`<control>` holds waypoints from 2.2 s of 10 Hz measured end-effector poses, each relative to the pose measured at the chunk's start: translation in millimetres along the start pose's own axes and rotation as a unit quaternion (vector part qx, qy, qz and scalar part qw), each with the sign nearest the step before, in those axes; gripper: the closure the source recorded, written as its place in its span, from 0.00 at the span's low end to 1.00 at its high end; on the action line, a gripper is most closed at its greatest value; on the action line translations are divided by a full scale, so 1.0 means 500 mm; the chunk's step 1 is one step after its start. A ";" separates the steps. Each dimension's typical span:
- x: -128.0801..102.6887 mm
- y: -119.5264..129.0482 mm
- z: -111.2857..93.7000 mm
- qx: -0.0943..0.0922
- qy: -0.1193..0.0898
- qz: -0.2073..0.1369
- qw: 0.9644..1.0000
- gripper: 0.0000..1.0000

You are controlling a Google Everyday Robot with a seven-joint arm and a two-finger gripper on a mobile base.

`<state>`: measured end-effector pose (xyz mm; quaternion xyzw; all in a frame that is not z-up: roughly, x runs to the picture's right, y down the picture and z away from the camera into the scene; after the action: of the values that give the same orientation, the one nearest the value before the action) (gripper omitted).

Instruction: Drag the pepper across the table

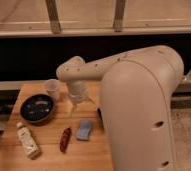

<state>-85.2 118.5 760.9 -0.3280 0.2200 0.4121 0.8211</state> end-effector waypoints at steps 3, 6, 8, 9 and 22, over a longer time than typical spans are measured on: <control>0.001 0.009 0.002 0.001 0.000 -0.008 1.000 0.20; 0.000 0.014 0.011 -0.008 0.011 -0.016 1.000 0.20; -0.001 0.058 0.037 -0.018 0.025 -0.037 0.999 0.20; 0.003 0.098 0.052 -0.025 0.034 -0.053 0.998 0.20; 0.064 0.258 0.183 0.012 0.131 -0.078 0.988 0.20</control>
<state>-164.6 258.6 757.5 -0.3857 0.3037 0.2975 0.8188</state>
